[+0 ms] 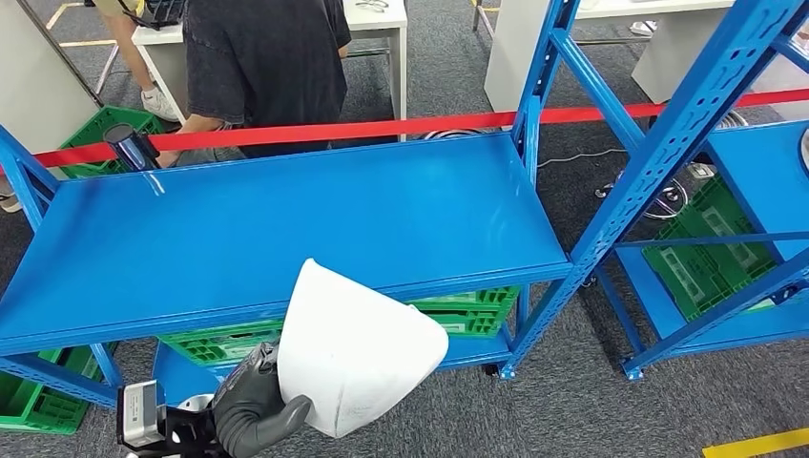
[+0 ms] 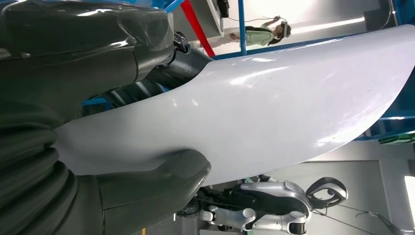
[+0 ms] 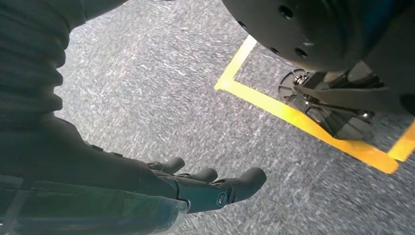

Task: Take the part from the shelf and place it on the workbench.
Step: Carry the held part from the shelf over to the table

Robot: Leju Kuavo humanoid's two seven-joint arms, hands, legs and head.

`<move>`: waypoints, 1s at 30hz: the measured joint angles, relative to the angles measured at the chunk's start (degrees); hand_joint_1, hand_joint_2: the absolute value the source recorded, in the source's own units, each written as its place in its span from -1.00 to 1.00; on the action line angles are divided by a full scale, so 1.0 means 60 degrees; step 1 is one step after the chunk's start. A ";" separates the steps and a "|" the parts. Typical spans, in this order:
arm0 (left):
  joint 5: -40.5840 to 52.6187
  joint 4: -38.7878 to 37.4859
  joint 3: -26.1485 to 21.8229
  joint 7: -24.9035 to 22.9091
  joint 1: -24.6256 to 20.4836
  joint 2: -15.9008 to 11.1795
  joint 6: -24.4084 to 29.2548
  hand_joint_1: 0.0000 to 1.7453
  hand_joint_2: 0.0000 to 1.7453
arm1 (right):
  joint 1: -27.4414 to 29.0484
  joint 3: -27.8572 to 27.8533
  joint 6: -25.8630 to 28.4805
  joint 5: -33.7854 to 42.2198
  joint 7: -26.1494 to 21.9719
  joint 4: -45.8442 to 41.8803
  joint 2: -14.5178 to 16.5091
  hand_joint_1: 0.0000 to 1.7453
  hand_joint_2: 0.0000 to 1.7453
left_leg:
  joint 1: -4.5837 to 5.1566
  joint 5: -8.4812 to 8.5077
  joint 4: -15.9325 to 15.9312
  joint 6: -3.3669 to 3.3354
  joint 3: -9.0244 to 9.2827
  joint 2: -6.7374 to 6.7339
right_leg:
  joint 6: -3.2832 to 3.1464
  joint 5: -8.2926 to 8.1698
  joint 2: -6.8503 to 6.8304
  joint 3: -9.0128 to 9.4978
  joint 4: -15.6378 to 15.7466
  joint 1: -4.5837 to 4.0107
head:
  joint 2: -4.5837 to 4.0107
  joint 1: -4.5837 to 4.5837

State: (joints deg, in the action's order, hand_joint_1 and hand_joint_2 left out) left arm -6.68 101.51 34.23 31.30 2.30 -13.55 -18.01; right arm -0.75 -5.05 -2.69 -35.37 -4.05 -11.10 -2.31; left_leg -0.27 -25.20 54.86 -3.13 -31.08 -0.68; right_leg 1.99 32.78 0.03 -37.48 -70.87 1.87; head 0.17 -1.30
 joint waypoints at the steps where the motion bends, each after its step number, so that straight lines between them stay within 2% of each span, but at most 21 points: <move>1: 0.0001 -0.0013 0.0000 -0.0002 -0.0001 0.0003 0.0000 1.00 1.00 | -0.0003 0.0015 0.0002 0.0004 0.0001 -0.0005 -0.0010 -1.00 1.00 | -0.0025 0.0003 0.0055 0.0042 -0.0044 0.0000 | 0.0139 -0.0234 -0.0009 0.0354 0.0586 0.0054 | 0.0000 0.0001; 2: 0.0002 -0.0022 -0.0001 -0.0003 -0.0004 0.0004 0.0000 1.00 1.00 | -0.0013 0.0025 0.0003 0.0006 0.0001 -0.0012 -0.0014 -1.00 1.00 | -0.0040 -0.0009 0.0139 0.0098 -0.0103 0.0002 | 0.0233 -0.0393 -0.0017 0.0733 0.1249 0.0098 | 0.0000 0.0002; 3: 0.0003 -0.0027 -0.0001 -0.0006 -0.0009 0.0005 0.0001 1.00 1.00 | -0.0016 0.0033 0.0004 0.0007 0.0001 -0.0019 -0.0016 -1.00 1.00 | -0.0043 -0.0026 0.0234 0.0166 -0.0175 0.0006 | 0.0265 -0.0548 0.0003 0.1012 0.1717 0.0104 | 0.0000 -0.0003; 4: 0.0005 -0.0028 -0.0003 -0.0009 -0.0013 0.0005 0.0000 1.00 1.00 | -0.0022 0.0041 0.0005 0.0008 0.0001 -0.0025 -0.0009 -1.00 1.00 | -0.0032 -0.0042 0.0337 0.0237 -0.0239 0.0013 | 0.0239 -0.0598 0.0024 0.1161 0.1999 0.0104 | 0.0000 -0.0005; 8: 0.0020 -0.0040 -0.0003 -0.0018 -0.0020 -0.0005 0.0024 1.00 1.00 | -0.0026 0.0070 0.0007 0.0022 0.0009 -0.0044 0.0003 -1.00 1.00 | -0.0076 -0.0083 0.0590 0.0416 -0.0446 0.0063 | -0.0069 -0.0655 0.0094 0.1007 0.1966 0.0073 | 0.0000 -0.0027; 10: 0.0012 -0.0046 -0.0003 -0.0018 -0.0030 -0.0011 0.0071 1.00 1.00 | -0.0022 0.0089 0.0004 0.0076 0.0032 -0.0058 0.0011 -1.00 1.00 | -0.0125 -0.0612 0.1114 0.0496 -0.0665 0.0076 | -0.0244 -0.0773 0.0083 0.0882 0.1975 0.0074 | 0.0000 -0.0026; 12: 0.0001 -0.0071 -0.0001 -0.0021 -0.0048 -0.0012 0.0094 1.00 1.00 | -0.0024 0.0117 -0.0005 0.0177 0.0072 -0.0077 0.0009 -1.00 1.00 | -0.0133 -0.1443 0.2247 0.0554 -0.1045 0.0079 | -0.0366 -0.0902 0.0075 0.0710 0.1971 0.0016 | 0.0000 -0.0029; 13: -0.0005 -0.0095 0.0003 -0.0026 -0.0060 -0.0012 0.0094 1.00 1.00 | -0.0021 0.0137 -0.0009 0.0230 0.0089 -0.0083 0.0006 -1.00 1.00 | -0.0134 -0.1726 0.2783 0.0556 -0.1187 0.0079 | -0.0399 -0.0970 0.0074 0.0612 0.1967 -0.0024 | 0.0000 -0.0029; 14: -0.0014 -0.0127 0.0007 -0.0036 -0.0076 -0.0012 0.0092 1.00 1.00 | -0.0015 0.0158 -0.0011 0.0290 0.0102 -0.0087 0.0006 -1.00 1.00 | -0.0131 -0.1827 0.3079 0.0532 -0.1208 0.0079 | -0.0418 -0.1040 0.0073 0.0521 0.1964 -0.0067 | 0.0000 -0.0031; 15: -0.0033 -0.0159 0.0015 -0.0050 -0.0103 -0.0012 0.0090 1.00 1.00 | -0.0010 0.0179 -0.0008 0.0350 0.0108 -0.0087 0.0005 -1.00 1.00 | -0.0117 -0.1743 0.3043 0.0472 -0.1060 0.0082 | -0.0429 -0.1106 0.0075 0.0436 0.1963 -0.0117 | 0.0000 -0.0031; 16: -0.0054 -0.0188 0.0026 -0.0065 -0.0145 -0.0011 0.0088 1.00 1.00 | -0.0006 0.0199 0.0000 0.0413 0.0111 -0.0087 0.0006 -1.00 1.00 | -0.0083 -0.1516 0.2658 0.0365 -0.0727 0.0089 | -0.0442 -0.1175 0.0079 0.0362 0.1964 -0.0174 | 0.0000 -0.0031; 18: -0.0098 -0.0228 0.0051 -0.0090 -0.0262 -0.0013 0.0097 1.00 1.00 | -0.0007 0.0258 0.0027 0.0526 0.0114 -0.0095 0.0047 -1.00 1.00 | 0.0049 -0.1139 0.1349 0.0028 0.0200 0.0107 | -0.0454 -0.1308 0.0086 0.0265 0.1975 -0.0247 | 0.0000 -0.0019; 19: -0.0117 -0.0242 0.0063 -0.0098 -0.0318 -0.0015 0.0109 1.00 1.00 | -0.0008 0.0289 0.0046 0.0567 0.0114 -0.0103 0.0070 -1.00 1.00 | 0.0120 -0.1061 0.0811 -0.0095 0.0549 0.0096 | -0.0433 -0.1379 0.0082 0.0239 0.1991 -0.0241 | 0.0000 -0.0014; 20: -0.0136 -0.0256 0.0074 -0.0105 -0.0358 -0.0017 0.0125 1.00 1.00 | -0.0009 0.0315 0.0062 0.0593 0.0117 -0.0111 0.0086 -1.00 1.00 | 0.0187 -0.1050 0.0486 -0.0175 0.0734 0.0087 | -0.0387 -0.1448 0.0073 0.0226 0.2010 -0.0208 | 0.0000 -0.0013; 22: -0.0167 -0.0278 0.0095 -0.0113 -0.0391 -0.0021 0.0156 1.00 1.00 | -0.0005 0.0344 0.0086 0.0625 0.0124 -0.0125 0.0093 -1.00 1.00 | 0.0282 -0.0944 0.0290 -0.0217 0.0736 0.0056 | -0.0238 -0.1608 0.0058 0.0214 0.2088 -0.0141 | 0.0000 -0.0026; 24: -0.0180 -0.0288 0.0116 -0.0117 -0.0407 -0.0018 0.0171 1.00 1.00 | 0.0001 0.0374 0.0096 0.0648 0.0128 -0.0131 0.0103 -1.00 1.00 | 0.0258 -0.0632 0.0006 -0.0308 0.0674 0.0017 | -0.0205 -0.1554 0.0044 0.0118 0.2028 -0.0163 | 0.0000 -0.0026; 25: -0.0184 -0.0292 0.0125 -0.0117 -0.0422 -0.0012 0.0175 1.00 1.00 | 0.0006 0.0393 0.0097 0.0656 0.0129 -0.0133 0.0104 -1.00 1.00 | 0.0220 -0.0444 -0.0141 -0.0342 0.0600 -0.0003 | -0.0249 -0.1321 0.0039 -0.0001 0.1828 -0.0192 | 0.0000 -0.0019; 27: -0.0190 -0.0313 0.0135 -0.0122 -0.0444 0.0011 0.0178 1.00 1.00 | 0.0007 0.0424 0.0097 0.0666 0.0131 -0.0137 0.0075 -1.00 1.00 | 0.0174 -0.0148 -0.0264 -0.0315 0.0371 -0.0018 | -0.0345 -0.0526 0.0035 -0.0333 0.0886 -0.0175 | 0.0000 -0.0005; 28: -0.0190 -0.0332 0.0139 -0.0124 -0.0445 0.0021 0.0179 1.00 1.00 | 0.0009 0.0437 0.0097 0.0667 0.0132 -0.0138 0.0055 -1.00 1.00 | 0.0166 -0.0039 -0.0255 -0.0258 0.0246 -0.0027 | -0.0317 -0.0219 0.0033 -0.0459 0.0308 -0.0139 | 0.0000 -0.0007; 29: -0.0190 -0.0357 0.0142 -0.0126 -0.0443 0.0028 0.0179 1.00 1.00 | 0.0009 0.0449 0.0098 0.0668 0.0132 -0.0138 0.0031 -1.00 1.00 | 0.0154 0.0059 -0.0234 -0.0199 0.0117 -0.0037 | -0.0227 -0.0084 0.0032 -0.0498 -0.0158 -0.0094 | 0.0000 -0.0009; 30: -0.0190 -0.0383 0.0146 -0.0127 -0.0443 0.0031 0.0179 1.00 1.00 | 0.0007 0.0461 0.0098 0.0668 0.0132 -0.0138 0.0015 -1.00 1.00 | 0.0132 0.0149 -0.0192 -0.0143 -0.0019 -0.0047 | -0.0082 -0.0138 0.0029 -0.0413 -0.0373 -0.0044 | 0.0000 -0.0011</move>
State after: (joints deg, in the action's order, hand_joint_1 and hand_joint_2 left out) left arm -7.82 99.21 35.10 30.54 -0.36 -13.36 -16.94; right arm -0.71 -2.29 -2.10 -31.36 -3.26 -11.93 -2.22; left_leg 0.52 -24.31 53.70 -3.99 -31.19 -0.96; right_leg 1.50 31.95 0.20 -39.95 -73.11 1.61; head 0.17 -1.37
